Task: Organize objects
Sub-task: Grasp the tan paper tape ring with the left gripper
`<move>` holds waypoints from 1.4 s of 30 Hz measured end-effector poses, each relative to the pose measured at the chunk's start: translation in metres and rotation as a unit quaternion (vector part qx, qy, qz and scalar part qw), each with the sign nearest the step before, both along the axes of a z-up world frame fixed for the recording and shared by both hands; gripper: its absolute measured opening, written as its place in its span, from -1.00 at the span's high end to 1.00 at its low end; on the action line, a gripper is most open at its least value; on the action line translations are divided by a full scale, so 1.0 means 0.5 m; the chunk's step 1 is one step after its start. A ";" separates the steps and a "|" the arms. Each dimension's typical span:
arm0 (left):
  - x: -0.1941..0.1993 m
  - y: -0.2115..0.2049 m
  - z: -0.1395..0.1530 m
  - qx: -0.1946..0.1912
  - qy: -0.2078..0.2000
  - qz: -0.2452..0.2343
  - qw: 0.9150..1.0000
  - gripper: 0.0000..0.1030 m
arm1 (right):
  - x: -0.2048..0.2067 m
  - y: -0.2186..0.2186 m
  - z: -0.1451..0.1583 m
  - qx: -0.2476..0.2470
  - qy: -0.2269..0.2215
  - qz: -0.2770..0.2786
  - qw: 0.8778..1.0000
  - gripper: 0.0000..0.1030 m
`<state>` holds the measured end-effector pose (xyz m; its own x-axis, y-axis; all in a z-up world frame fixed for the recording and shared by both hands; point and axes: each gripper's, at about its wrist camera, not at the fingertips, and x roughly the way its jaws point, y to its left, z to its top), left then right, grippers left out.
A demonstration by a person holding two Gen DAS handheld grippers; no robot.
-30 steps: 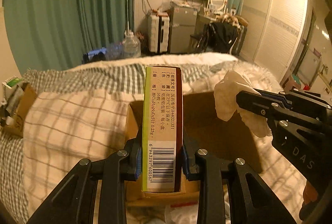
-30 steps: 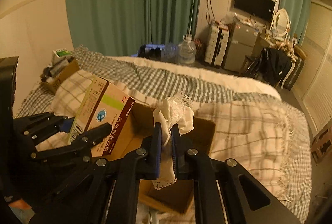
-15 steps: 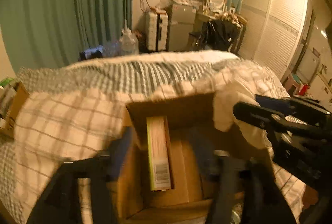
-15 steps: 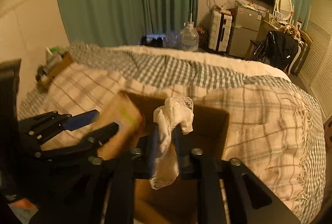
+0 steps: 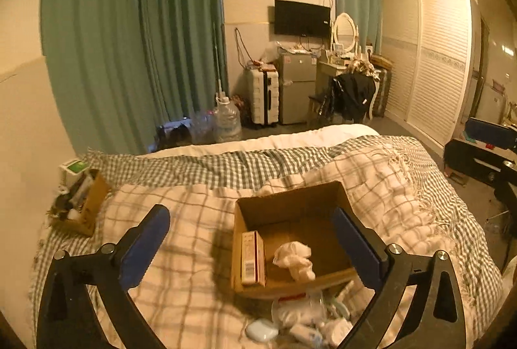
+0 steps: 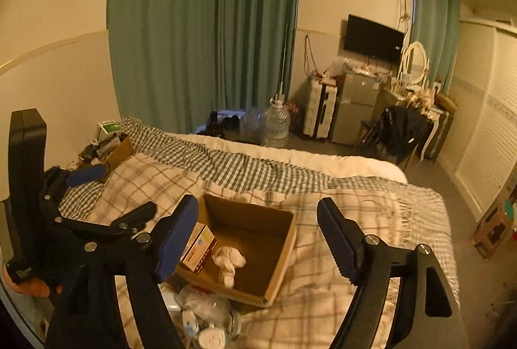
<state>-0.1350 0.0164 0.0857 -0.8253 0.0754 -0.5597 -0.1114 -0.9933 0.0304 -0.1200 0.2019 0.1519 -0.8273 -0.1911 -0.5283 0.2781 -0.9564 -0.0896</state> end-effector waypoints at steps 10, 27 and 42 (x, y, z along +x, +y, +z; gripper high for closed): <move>0.125 -0.007 -0.085 -0.010 -0.040 0.026 0.999 -1.00 | 0.144 0.008 -0.086 0.039 -0.014 -0.013 0.999 -0.58; 0.184 0.061 -0.422 -0.007 -0.155 -0.016 0.988 -1.00 | 0.114 0.015 -0.396 0.065 -0.138 -0.026 0.988 -0.58; 0.152 0.099 -0.504 -0.042 -0.203 -0.050 0.977 -0.70 | 0.098 0.014 -0.445 0.062 -0.164 -0.038 0.984 -0.58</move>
<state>-0.0591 0.0658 -0.1664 -0.5241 0.0836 -0.8476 -0.2272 -0.9728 0.0445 -0.0711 0.2090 -0.0704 -0.6174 -0.0527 -0.7849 0.2403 -0.9627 -0.1244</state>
